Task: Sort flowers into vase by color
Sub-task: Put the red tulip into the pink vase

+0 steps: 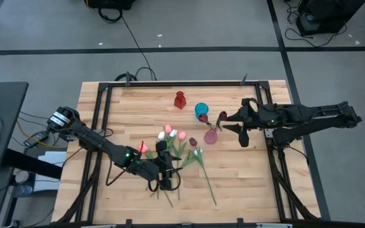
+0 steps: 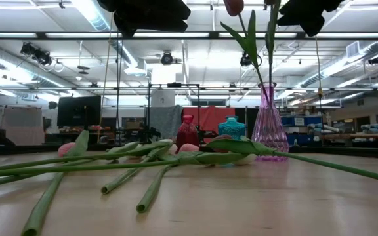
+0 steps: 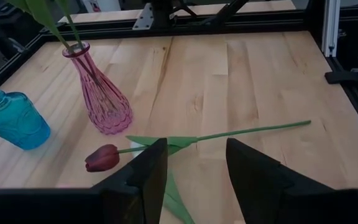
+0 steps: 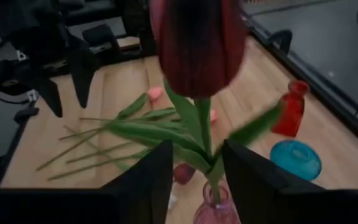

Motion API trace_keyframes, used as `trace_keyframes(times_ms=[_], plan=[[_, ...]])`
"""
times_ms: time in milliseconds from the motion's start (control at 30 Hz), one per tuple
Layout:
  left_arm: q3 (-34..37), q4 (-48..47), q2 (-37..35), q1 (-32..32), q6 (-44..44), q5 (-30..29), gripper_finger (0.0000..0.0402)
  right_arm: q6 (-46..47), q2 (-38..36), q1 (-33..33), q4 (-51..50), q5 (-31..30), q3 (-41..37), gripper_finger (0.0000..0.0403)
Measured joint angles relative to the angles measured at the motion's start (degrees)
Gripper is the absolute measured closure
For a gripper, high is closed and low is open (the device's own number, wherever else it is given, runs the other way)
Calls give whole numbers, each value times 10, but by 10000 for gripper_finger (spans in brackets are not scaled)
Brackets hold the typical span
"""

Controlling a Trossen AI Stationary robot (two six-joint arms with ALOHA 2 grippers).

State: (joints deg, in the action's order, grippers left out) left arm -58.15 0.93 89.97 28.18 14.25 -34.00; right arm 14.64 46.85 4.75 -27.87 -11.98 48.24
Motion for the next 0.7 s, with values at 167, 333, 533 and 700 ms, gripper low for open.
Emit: trace_keyframes(times_ms=[167,333,533,700], plan=[[0,-1,-1,1,8,-6,231,71,0,3,-59,8,39,244],[0,-27,-29,19,0,-37,231,132,8,33,-110,-15,42,247],[0,-57,-87,61,-21,-116,231,183,56,86,-124,-46,30,247],[6,-73,-101,78,-21,-137,231,212,112,122,-114,-42,23,247]])
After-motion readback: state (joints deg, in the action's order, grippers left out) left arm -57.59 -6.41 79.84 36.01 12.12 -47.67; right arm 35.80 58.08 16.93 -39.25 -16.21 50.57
